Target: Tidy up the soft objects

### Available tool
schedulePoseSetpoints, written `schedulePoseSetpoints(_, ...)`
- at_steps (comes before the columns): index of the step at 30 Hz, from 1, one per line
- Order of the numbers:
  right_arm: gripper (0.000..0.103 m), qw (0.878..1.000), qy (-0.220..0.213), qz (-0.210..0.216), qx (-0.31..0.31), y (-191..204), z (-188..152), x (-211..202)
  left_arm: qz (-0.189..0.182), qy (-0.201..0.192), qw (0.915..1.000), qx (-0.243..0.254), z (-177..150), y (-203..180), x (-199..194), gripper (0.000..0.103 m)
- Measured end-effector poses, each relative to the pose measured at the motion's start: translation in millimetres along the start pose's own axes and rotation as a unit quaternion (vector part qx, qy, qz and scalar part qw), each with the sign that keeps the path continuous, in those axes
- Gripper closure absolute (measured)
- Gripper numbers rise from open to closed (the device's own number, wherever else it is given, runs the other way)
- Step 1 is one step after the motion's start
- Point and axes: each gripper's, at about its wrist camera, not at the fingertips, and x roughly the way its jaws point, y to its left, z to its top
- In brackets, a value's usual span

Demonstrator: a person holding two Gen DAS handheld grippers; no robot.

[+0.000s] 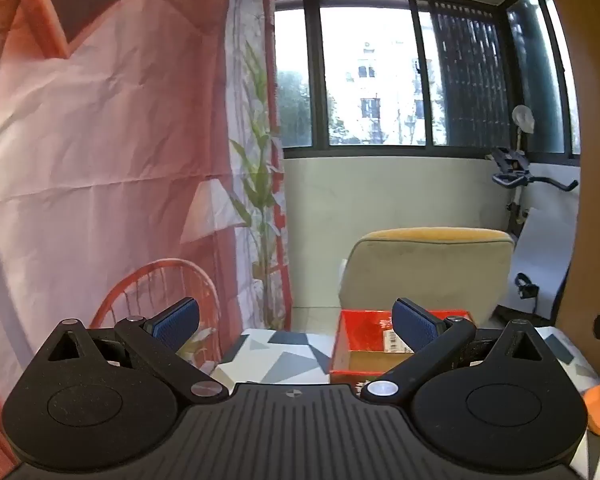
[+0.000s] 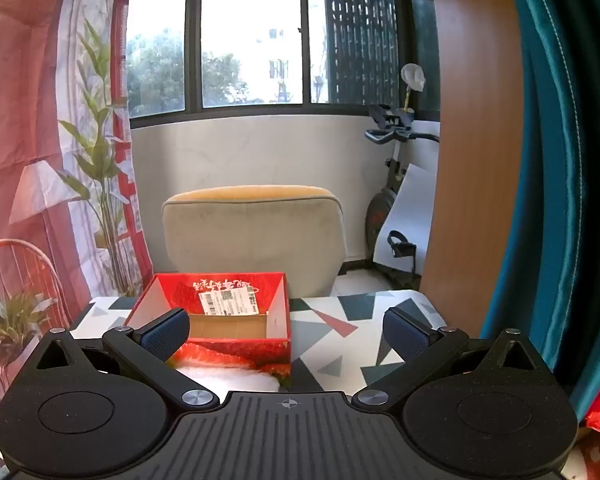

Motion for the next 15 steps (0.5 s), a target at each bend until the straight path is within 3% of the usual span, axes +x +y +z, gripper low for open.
schedulePoseSetpoints(15,0.000,1.000,0.001,0.001,0.004,-1.5,0.0,1.3,-0.008,0.005,1.0000,-0.003,-2.3,0.4,2.0,0.000)
